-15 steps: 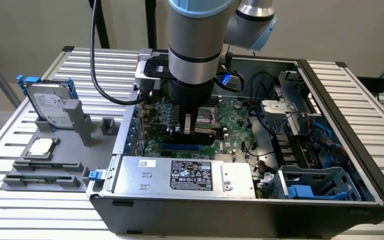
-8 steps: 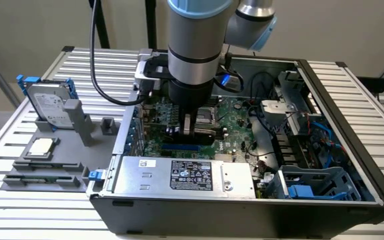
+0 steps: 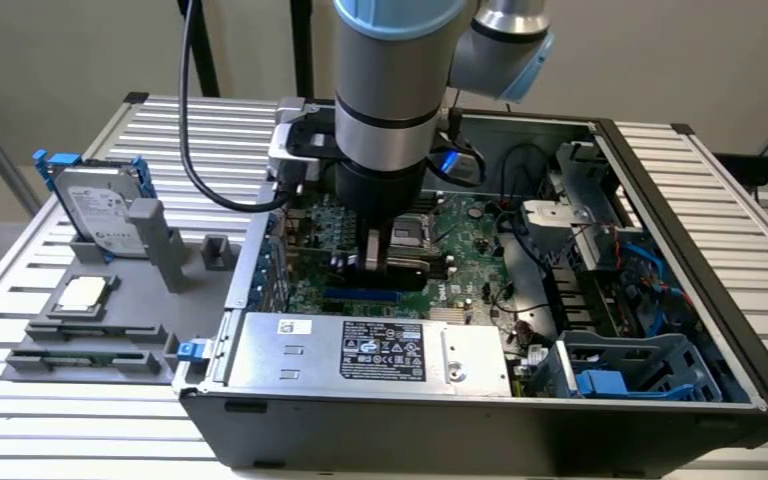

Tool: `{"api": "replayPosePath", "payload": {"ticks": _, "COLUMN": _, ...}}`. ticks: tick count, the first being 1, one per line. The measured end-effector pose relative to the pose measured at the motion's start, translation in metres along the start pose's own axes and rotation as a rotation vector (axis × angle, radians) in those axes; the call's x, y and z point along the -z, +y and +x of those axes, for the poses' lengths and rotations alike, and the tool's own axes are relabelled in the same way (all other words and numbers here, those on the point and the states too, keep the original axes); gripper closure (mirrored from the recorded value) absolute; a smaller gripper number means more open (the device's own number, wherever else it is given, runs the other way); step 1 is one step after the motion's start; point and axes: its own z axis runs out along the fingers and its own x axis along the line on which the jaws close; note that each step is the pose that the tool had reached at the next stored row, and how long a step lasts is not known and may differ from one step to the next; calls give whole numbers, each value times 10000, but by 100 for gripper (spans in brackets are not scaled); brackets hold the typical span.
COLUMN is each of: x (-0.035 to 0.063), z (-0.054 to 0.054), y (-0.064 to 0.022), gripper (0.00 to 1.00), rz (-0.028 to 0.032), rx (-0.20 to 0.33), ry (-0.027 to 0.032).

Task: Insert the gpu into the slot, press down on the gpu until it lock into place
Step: 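Insert the gpu into the slot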

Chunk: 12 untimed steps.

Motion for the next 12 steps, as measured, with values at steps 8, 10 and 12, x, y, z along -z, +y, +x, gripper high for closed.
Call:
{"api": "replayPosePath", "payload": {"ticks": 8, "x": -4, "z": 0, "y": -1, "gripper": 74, "rz": -217, "rx": -26, "ry": 12}}
{"api": "replayPosePath", "payload": {"ticks": 10, "x": -5, "z": 0, "y": -9, "gripper": 74, "rz": -284, "rx": -33, "ry": 13}}
{"api": "replayPosePath", "payload": {"ticks": 12, "x": -4, "z": 0, "y": -20, "gripper": 74, "rz": -316, "rx": -37, "ry": 17}}
